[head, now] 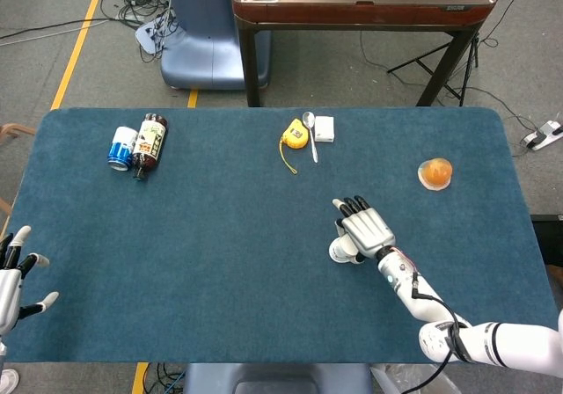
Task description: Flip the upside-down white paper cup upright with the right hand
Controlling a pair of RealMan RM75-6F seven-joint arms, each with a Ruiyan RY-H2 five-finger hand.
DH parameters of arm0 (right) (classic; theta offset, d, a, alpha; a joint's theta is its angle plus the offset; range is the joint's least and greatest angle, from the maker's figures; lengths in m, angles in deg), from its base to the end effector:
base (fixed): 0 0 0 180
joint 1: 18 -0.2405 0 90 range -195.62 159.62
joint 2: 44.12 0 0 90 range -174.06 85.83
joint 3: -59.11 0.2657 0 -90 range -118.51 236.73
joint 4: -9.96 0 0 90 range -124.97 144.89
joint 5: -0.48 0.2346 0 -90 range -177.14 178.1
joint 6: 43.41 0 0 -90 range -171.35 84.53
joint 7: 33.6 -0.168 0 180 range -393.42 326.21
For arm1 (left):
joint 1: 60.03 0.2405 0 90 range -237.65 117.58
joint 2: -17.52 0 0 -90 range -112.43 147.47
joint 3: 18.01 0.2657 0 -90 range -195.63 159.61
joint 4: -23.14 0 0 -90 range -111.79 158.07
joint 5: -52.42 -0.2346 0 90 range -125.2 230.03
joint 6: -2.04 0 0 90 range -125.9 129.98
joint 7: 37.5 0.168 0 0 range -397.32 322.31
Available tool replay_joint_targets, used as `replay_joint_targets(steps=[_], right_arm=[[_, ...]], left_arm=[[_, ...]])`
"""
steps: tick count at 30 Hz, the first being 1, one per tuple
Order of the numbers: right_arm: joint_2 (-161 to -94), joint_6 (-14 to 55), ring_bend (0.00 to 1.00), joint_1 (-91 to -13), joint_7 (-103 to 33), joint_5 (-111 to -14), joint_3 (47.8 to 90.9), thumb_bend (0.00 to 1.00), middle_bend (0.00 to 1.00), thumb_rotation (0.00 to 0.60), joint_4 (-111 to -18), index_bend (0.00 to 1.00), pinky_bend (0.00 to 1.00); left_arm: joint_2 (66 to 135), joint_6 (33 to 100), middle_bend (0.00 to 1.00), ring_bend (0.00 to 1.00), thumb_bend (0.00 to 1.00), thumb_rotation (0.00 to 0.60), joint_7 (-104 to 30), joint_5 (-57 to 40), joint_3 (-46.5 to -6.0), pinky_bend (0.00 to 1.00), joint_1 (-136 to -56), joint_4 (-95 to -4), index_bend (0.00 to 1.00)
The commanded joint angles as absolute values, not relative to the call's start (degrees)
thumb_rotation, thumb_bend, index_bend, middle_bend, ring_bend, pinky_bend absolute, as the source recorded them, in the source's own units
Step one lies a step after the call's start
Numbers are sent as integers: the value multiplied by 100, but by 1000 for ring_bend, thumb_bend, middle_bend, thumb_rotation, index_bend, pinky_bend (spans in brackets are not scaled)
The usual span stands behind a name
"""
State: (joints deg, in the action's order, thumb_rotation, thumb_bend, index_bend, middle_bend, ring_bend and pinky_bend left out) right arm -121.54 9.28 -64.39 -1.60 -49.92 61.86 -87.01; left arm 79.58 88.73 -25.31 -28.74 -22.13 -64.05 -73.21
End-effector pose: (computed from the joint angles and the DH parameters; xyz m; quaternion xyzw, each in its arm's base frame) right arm -0.1728 -0.3544 -0.0229 0.7931 -0.3649 0.2455 0.4214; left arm -0.3290 0.2065 0.1584 -0.5904 -0.3445 -0.3287 0.6517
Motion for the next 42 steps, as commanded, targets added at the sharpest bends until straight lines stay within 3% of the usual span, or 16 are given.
replay_joint_targets(steps=[1,8,19,32,42], right_arm=[[-12063,1064,0,-6295,-470,-5155,6249,87,83,600,-8788,501,55],[-11742,1435,0,-5805,-1506,-5584,6399,86,97,600,-8965,505,55],[-11942,1933,0,-4737,-4010,-6239,6465,80,108,600,-8355,505,55],[-12719,1942,0,-4211,-5829,-6839,6540,80,108,600,-7001,505,55],[-13283,2139,0,-4221,-6398,-7500,6611,77,108,600,-6077,505,55]], left_arm=[[7954,8865,75,35,31,600,-2539,-2870,-2212,390,-6405,-7320,437],[7943,8864,75,36,30,600,-2557,-2878,-2204,390,-6400,-7348,437],[7952,8873,75,36,31,600,-2506,-2921,-2171,390,-6389,-7401,437],[7954,8845,75,36,31,600,-2492,-2898,-2165,390,-6389,-7411,437],[7943,8800,75,36,31,600,-2536,-2848,-2176,390,-6398,-7396,437]])
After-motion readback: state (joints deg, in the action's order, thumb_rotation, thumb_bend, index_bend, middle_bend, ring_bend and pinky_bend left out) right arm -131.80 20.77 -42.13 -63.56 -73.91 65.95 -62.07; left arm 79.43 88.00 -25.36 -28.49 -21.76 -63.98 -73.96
